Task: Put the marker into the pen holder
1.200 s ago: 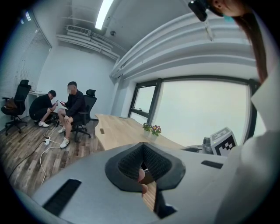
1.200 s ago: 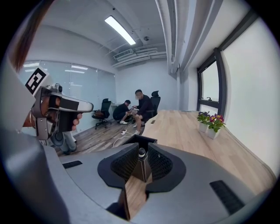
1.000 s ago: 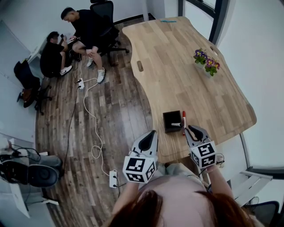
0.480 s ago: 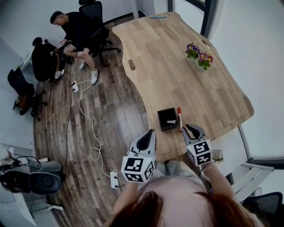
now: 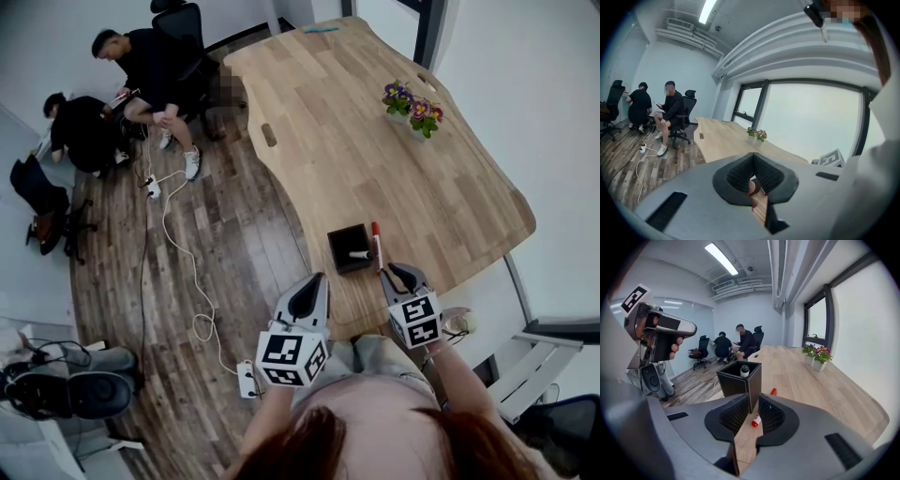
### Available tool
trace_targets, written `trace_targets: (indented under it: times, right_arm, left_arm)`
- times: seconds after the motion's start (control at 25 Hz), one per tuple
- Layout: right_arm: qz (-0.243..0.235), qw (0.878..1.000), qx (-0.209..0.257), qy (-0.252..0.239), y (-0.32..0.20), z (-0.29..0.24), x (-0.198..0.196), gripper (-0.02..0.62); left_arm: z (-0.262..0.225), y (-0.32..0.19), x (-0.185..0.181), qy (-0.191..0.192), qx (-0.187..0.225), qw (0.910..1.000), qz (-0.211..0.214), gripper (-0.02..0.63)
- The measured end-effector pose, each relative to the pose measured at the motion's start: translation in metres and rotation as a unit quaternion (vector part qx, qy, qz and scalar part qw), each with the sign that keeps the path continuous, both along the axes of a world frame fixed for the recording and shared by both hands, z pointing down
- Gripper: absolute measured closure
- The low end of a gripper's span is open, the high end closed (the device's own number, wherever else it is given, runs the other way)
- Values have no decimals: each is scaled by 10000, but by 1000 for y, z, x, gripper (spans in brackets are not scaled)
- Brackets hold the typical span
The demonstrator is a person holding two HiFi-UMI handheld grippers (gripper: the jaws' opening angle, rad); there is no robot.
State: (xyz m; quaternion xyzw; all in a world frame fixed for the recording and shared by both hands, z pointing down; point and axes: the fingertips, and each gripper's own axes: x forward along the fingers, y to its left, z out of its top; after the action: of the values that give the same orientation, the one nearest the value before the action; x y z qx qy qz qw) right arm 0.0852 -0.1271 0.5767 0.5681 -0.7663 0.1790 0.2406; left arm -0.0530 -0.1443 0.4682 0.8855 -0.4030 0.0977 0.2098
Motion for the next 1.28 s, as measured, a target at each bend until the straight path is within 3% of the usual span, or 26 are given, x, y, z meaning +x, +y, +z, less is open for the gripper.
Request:
trace_targets:
  times: [1.28]
  right_arm:
    - [542,9946,-888,-49,7,87,-1,537]
  left_arm:
    - [27,-11,18,-197,-325,9983,449,604]
